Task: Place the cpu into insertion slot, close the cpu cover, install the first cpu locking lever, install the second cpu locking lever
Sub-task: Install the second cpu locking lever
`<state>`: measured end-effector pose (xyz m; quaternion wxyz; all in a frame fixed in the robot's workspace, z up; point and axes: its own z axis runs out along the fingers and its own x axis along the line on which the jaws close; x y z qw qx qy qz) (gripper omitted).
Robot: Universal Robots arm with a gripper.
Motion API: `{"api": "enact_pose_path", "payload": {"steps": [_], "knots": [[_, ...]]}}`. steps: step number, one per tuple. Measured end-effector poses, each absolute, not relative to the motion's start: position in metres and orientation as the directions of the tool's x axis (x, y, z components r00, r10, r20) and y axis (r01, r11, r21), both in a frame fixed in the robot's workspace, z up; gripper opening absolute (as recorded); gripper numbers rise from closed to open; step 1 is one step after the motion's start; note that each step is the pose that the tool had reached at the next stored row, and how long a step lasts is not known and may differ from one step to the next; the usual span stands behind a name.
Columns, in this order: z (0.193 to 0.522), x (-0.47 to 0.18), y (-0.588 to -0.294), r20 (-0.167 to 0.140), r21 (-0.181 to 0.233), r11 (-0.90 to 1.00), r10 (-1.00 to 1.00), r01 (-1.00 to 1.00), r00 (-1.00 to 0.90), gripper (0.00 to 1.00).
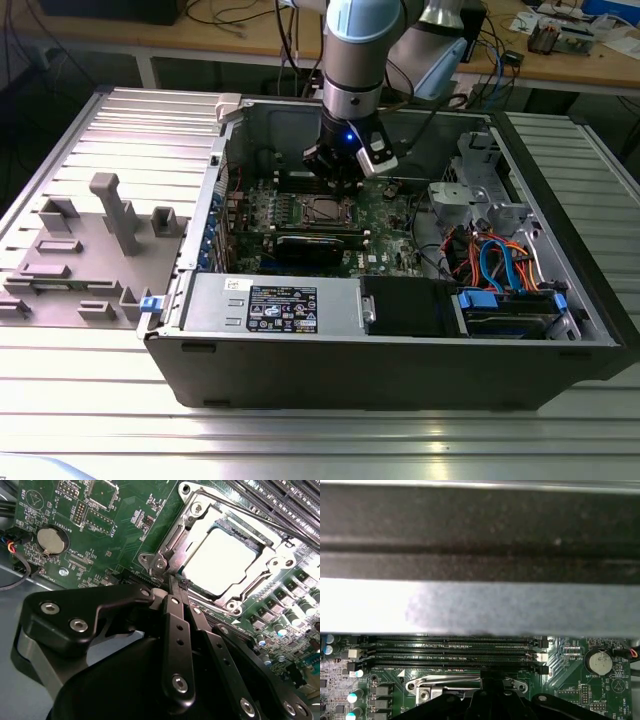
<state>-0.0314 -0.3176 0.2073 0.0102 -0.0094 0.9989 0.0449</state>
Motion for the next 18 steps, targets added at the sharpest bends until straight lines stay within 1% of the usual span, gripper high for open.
{"api": "enact_pose_path", "payload": {"steps": [4,6,18], "knots": [[0.216,-0.031,-0.318,-0.021,0.09,0.996,-0.018,-0.02,-1.0,0.11],[0.225,-0.031,-0.318,-0.021,0.089,0.996,-0.018,-0.02,-1.0,0.11],[0.225,-0.031,-0.332,-0.021,0.088,0.996,-0.018,-0.02,-1.0,0.11]]}}
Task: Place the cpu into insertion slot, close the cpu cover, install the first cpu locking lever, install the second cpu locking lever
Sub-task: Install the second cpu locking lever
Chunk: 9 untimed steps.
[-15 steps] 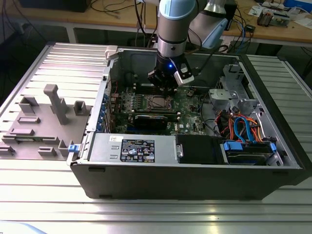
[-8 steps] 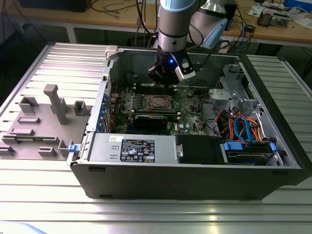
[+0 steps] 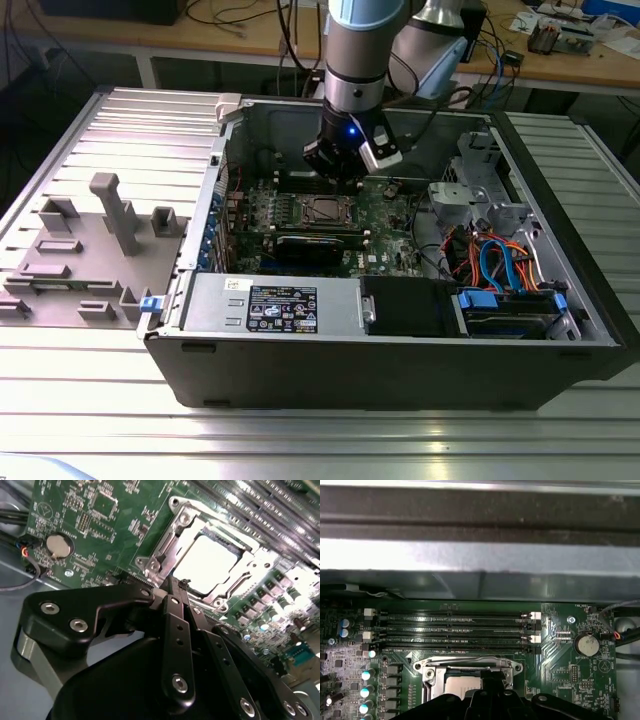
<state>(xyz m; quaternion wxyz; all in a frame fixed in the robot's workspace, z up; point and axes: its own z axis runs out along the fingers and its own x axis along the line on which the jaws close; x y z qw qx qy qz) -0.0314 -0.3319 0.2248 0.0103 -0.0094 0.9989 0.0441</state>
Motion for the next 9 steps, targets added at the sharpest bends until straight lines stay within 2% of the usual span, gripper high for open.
{"api": "enact_pose_path", "payload": {"steps": [9], "knots": [[0.2246,-0.0314,-0.3371,-0.021,0.088,0.996,-0.018,-0.02,-1.0,0.11]]}}
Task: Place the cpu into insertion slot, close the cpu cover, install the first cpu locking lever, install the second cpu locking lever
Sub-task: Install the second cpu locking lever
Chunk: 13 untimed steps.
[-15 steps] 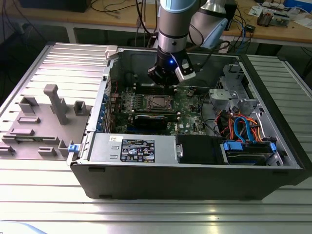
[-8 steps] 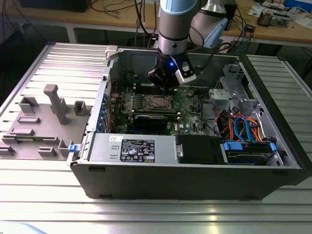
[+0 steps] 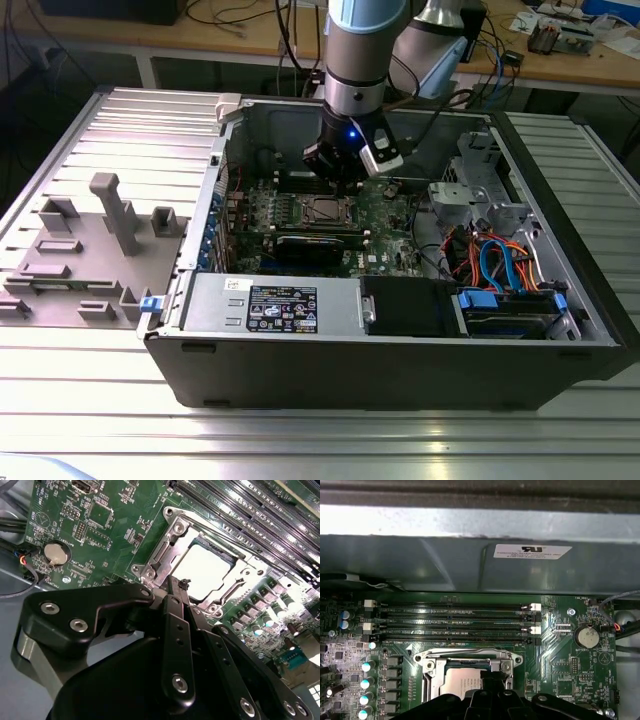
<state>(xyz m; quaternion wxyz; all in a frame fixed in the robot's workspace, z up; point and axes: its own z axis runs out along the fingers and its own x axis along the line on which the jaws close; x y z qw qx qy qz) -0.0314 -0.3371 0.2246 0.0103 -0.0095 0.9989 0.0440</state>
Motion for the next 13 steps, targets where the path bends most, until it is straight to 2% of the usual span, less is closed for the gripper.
{"api": "enact_pose_path", "payload": {"steps": [13], "knots": [[0.2311,-0.0314,-0.34,-0.021,0.088,0.996,-0.018,-0.02,-1.0,0.11]]}}
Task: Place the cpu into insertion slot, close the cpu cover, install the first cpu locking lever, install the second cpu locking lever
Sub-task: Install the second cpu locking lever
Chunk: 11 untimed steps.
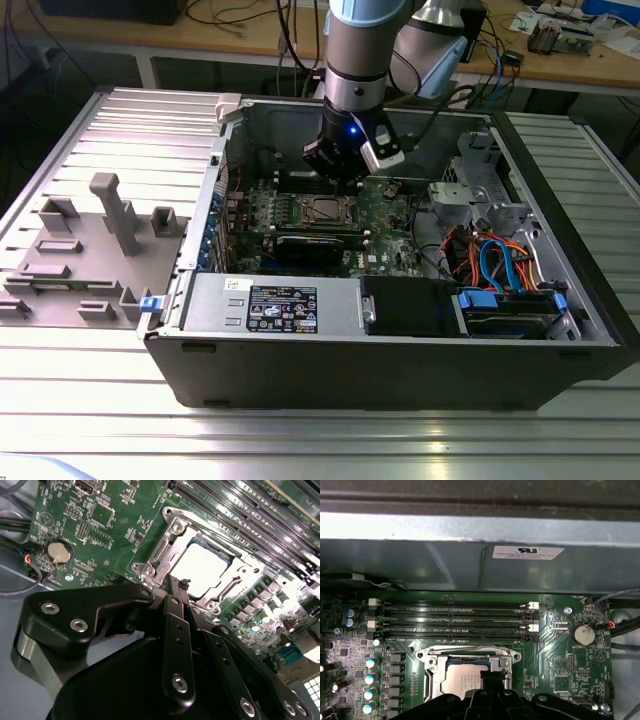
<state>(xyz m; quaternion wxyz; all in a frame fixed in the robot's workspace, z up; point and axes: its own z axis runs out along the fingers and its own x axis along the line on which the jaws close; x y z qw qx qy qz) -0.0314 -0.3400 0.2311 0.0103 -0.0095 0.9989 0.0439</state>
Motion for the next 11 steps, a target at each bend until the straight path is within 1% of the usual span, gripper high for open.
{"api": "enact_pose_path", "payload": {"steps": [11], "knots": [[0.231,-0.031,-0.358,-0.021,0.087,0.996,-0.018,-0.02,-1.0,0.11]]}}
